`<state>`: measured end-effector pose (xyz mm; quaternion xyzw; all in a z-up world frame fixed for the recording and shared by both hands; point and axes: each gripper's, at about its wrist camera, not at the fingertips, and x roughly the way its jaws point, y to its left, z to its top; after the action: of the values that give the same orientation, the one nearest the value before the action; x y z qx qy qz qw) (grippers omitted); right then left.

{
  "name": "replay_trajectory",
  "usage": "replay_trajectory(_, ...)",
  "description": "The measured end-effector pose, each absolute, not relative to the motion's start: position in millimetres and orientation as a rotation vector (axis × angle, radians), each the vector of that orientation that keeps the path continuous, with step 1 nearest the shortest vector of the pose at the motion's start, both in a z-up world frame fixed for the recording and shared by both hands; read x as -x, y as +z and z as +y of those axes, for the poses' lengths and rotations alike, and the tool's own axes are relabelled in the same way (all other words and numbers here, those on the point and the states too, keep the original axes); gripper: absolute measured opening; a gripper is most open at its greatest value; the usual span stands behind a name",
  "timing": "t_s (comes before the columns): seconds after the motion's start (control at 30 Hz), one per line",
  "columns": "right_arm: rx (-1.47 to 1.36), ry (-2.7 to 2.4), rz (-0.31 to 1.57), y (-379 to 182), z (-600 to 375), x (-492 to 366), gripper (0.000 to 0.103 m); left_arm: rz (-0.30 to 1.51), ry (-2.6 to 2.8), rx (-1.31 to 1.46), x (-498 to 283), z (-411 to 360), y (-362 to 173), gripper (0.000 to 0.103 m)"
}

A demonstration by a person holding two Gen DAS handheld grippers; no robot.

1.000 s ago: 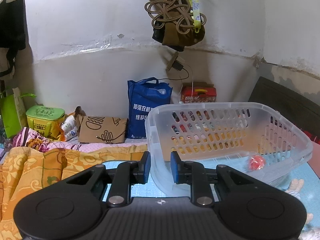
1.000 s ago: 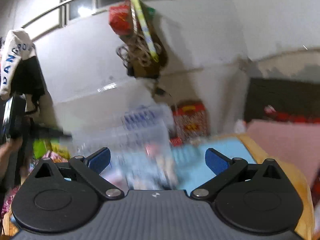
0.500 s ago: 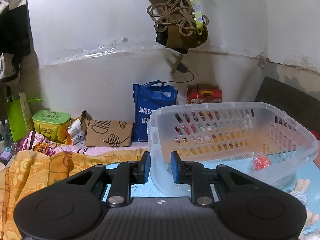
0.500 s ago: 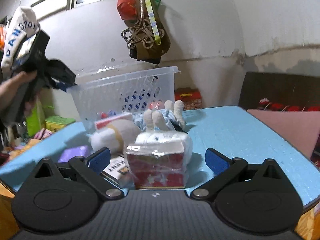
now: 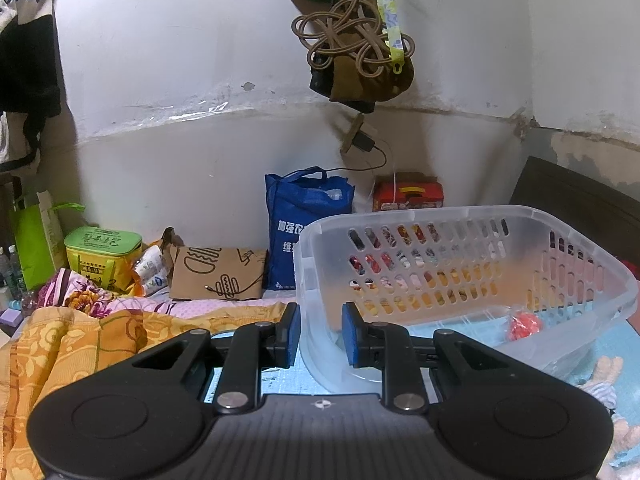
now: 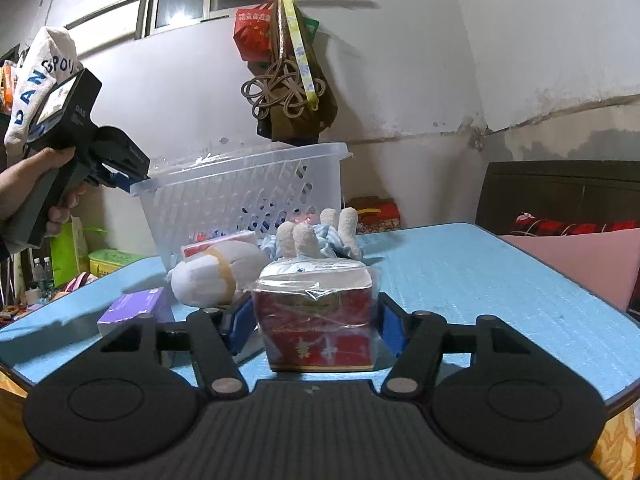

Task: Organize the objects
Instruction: 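Return the right gripper to the table and grasp the plastic-wrapped red box, then carry the red box into the clear basket and open the right gripper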

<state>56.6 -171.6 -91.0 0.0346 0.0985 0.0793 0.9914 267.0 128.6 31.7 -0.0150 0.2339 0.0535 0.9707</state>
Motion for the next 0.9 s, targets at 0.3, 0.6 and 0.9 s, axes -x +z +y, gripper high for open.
replay_trajectory(0.3, -0.111, 0.136, 0.142, -82, -190, -49, 0.065, 0.466, 0.116, 0.018, -267, 126, 31, 0.027)
replay_trajectory(0.6, -0.129, 0.112, 0.128, -76, -202, -52, 0.065, 0.465, 0.113, 0.018, -267, 126, 31, 0.027)
replay_trajectory(0.9, -0.139, 0.102, 0.118, -69, -207, -58, 0.065, 0.465, 0.105, 0.021, -268, 129, 31, 0.027)
